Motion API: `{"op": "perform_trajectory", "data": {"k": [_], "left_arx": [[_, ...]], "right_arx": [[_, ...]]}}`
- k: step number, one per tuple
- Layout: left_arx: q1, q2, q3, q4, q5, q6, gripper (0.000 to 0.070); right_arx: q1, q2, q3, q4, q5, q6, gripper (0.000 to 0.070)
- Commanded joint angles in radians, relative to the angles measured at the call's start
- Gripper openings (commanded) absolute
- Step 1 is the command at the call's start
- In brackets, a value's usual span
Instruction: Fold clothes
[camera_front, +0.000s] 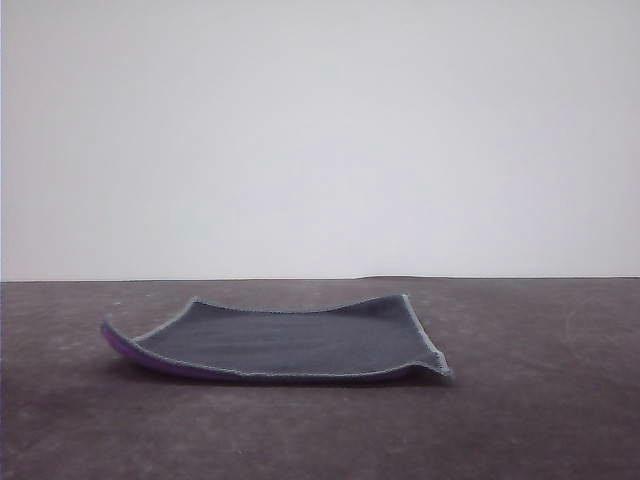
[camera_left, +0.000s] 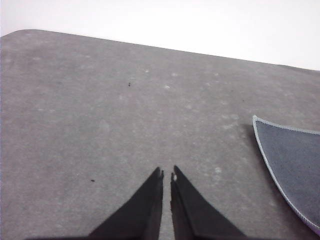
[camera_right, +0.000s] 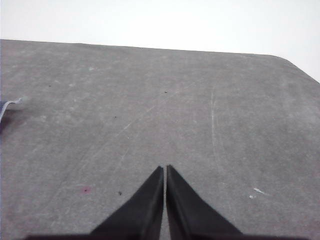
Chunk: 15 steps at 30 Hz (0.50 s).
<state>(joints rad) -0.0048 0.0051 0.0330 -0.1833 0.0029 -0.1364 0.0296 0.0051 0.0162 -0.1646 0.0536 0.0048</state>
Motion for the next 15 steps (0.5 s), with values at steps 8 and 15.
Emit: {"op": "perform_trajectory", "data": {"k": [8,15], "left_arx": [[0.0,-0.002,-0.014,-0.004,0.005,-0.008,0.0016],[0.0,-0.002,-0.014,-0.003,0.001,-0.008,0.0016]], "right_arx": [[-0.002,-0.002,-0.005,0.008,0.0,0.011,0.0002],[-0.002,-0.002,-0.005,0.009,0.0,0.01,0.0002]]}}
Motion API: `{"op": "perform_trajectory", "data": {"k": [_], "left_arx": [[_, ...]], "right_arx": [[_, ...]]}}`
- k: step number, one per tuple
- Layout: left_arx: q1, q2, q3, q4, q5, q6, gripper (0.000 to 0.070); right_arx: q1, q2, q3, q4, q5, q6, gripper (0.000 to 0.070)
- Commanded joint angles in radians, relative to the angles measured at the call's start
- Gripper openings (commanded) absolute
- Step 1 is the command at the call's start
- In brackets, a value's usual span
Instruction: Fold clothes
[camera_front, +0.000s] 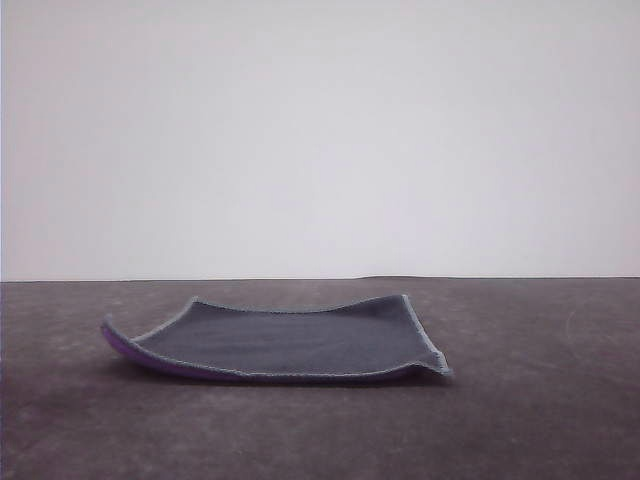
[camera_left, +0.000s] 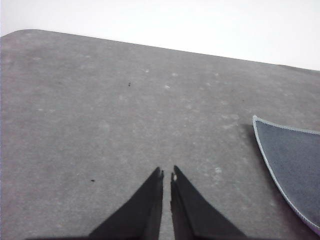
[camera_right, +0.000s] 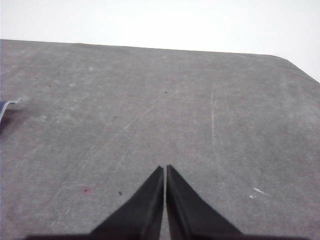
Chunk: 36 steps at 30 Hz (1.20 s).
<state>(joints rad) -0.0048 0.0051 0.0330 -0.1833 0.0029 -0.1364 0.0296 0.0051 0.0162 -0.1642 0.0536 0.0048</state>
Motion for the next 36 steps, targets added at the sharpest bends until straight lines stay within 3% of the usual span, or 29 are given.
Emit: {"op": "perform_trajectory", "data": {"k": [1,10,18,24,30,36], "left_arx": [[0.0,-0.002,-0.014,-0.003,0.001,-0.008,0.0016],[0.0,-0.002,-0.014,-0.003,0.001,-0.008,0.0016],[0.0,-0.001,0.007,-0.003,0.033,-0.048,0.0016],[-0.002,0.038,0.132,0.005,0.051,-0.089,0.0016],[-0.002,0.211,0.309,0.005,0.052,-0.116,0.0016],[-0.002,0.498,0.508,0.006,0.117,-0.142,0.0016]], "right_arx": [[-0.002,-0.002,-0.005,0.013,0.001,0.01,0.0002],[-0.001,-0.002,-0.005,0.024,-0.002,0.025,0.0002],[-0.001,-0.002,0.017,0.038,-0.075,0.097,0.0002],[-0.001,0.035,0.136,0.055,-0.073,0.186,0.0002],[0.001,0.204,0.32,0.06,-0.135,0.225,0.0002],[0.001,0.514,0.553,0.052,-0.323,0.222,0.0002]]}}
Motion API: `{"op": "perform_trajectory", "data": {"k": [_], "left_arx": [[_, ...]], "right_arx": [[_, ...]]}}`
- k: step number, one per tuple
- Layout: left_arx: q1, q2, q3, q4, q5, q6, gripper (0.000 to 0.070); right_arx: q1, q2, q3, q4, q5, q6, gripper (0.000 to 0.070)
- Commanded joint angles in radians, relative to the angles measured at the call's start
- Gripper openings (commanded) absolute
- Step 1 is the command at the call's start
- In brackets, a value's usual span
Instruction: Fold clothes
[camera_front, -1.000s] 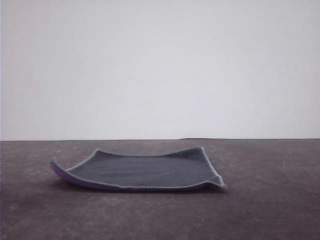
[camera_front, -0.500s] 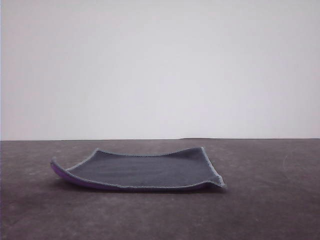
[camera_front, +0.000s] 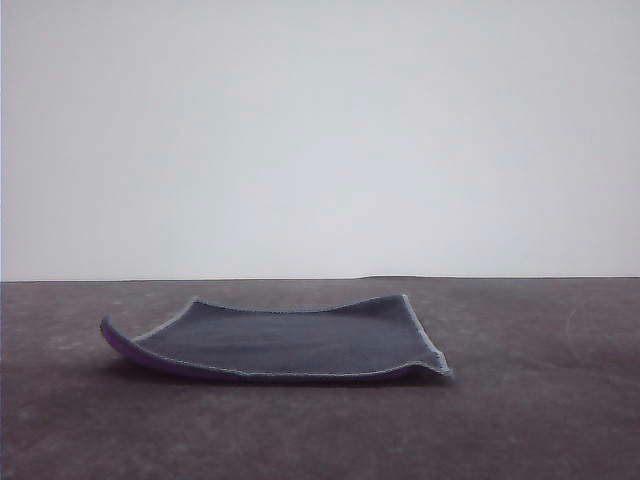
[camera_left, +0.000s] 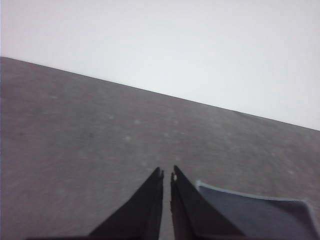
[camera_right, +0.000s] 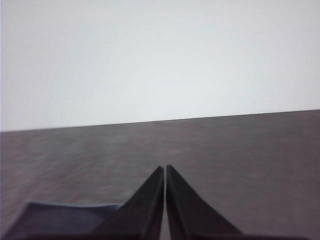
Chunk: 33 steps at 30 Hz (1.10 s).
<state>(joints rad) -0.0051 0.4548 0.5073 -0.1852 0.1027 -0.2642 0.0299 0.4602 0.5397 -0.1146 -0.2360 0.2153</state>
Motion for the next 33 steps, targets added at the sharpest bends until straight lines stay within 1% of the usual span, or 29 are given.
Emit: {"op": "perform_trajectory", "data": {"k": [1,5,8,11,17,20,25,30,33], "left_arx": [[-0.002,0.104,0.069,0.008,0.041,-0.014,0.0016],[-0.002,0.314,0.195,0.007,0.147,-0.01,0.0016],[-0.002,0.457,0.268,0.008,0.208,-0.008,0.0016],[-0.002,0.59,0.33,0.008,0.242,0.004,0.0016],[-0.002,0.799,0.41,0.004,0.243,0.035,0.0016],[-0.002,0.86,0.423,-0.001,0.243,0.042,0.0016],[-0.003,0.905,0.423,-0.018,0.243,0.047,0.0016],[-0.003,0.906,0.423,-0.028,0.243,0.07,0.0016],[-0.003,0.906,0.423,-0.03,0.243,0.07,0.0018]], "right_arx": [[0.001,0.115,0.063,0.002,-0.072,0.01,0.0003],[0.001,0.34,0.188,0.002,-0.214,0.008,0.0003],[0.01,0.487,0.26,0.005,-0.266,0.007,0.0003],[0.027,0.625,0.327,0.008,-0.292,0.004,0.0003],[0.07,0.847,0.426,0.009,-0.288,-0.008,0.0003],[0.084,0.922,0.444,0.01,-0.286,-0.014,0.0003],[0.088,0.996,0.444,-0.018,-0.283,-0.027,0.0003],[0.088,1.016,0.444,-0.055,-0.233,-0.077,0.0003],[0.089,1.016,0.444,-0.072,-0.233,-0.096,0.001]]}}
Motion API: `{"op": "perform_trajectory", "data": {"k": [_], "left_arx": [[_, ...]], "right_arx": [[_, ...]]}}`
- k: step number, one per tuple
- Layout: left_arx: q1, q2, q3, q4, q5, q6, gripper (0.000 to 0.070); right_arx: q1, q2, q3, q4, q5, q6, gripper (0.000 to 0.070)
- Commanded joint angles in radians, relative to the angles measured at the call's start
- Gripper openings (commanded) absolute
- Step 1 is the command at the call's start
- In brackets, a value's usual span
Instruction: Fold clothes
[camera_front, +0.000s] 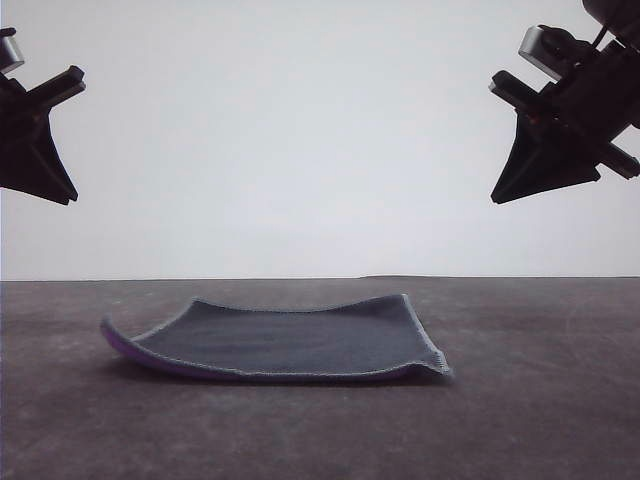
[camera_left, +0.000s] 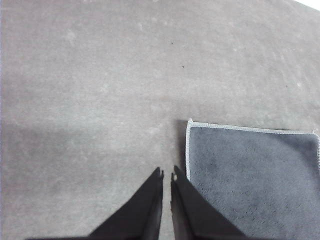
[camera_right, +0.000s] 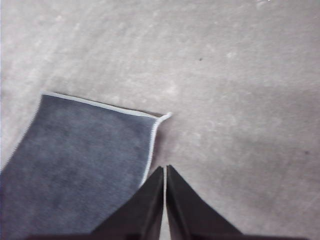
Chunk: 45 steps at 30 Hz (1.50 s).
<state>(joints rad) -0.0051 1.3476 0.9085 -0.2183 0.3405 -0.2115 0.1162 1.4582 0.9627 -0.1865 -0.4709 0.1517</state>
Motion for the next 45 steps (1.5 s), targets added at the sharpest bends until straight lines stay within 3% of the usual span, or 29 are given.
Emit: {"op": "perform_trajectory", "data": {"k": [1,3,5,6,7,9,17,25,30,45], "left_arx": [[-0.003,0.013,0.021,0.004,0.005,0.017,0.0018],[-0.003,0.013,0.021,0.004,0.005,0.018,0.0032],[-0.003,0.013,0.021,0.0,0.005,0.019,0.0058],[-0.003,0.013,0.021,-0.002,0.005,0.018,0.0102],[-0.003,0.013,0.021,-0.004,0.005,0.018,0.0195],[-0.003,0.013,0.021,-0.011,0.009,0.018,0.0342],[-0.009,0.035,0.022,-0.007,0.081,0.018,0.0349],[-0.041,0.208,0.051,0.035,0.149,0.009,0.035],[-0.061,0.341,0.134,0.034,0.215,0.009,0.035],[-0.11,0.664,0.433,-0.007,0.236,0.007,0.0349]], "right_arx": [[0.002,0.018,0.021,-0.003,0.002,-0.035,0.0023],[0.002,0.018,0.021,-0.007,0.001,-0.038,0.0099],[0.003,0.018,0.021,-0.011,0.001,-0.04,0.0279],[0.004,0.018,0.021,-0.014,0.001,-0.04,0.04],[0.005,0.018,0.021,-0.016,0.001,-0.039,0.0495],[0.007,0.018,0.021,-0.022,-0.001,-0.039,0.0575],[0.03,0.034,0.021,-0.017,-0.031,-0.055,0.0574],[0.055,0.142,0.03,0.054,-0.113,-0.016,0.0574],[0.066,0.241,0.071,0.096,-0.161,0.021,0.0573],[0.082,0.513,0.259,0.127,-0.231,0.087,0.0573]]}}
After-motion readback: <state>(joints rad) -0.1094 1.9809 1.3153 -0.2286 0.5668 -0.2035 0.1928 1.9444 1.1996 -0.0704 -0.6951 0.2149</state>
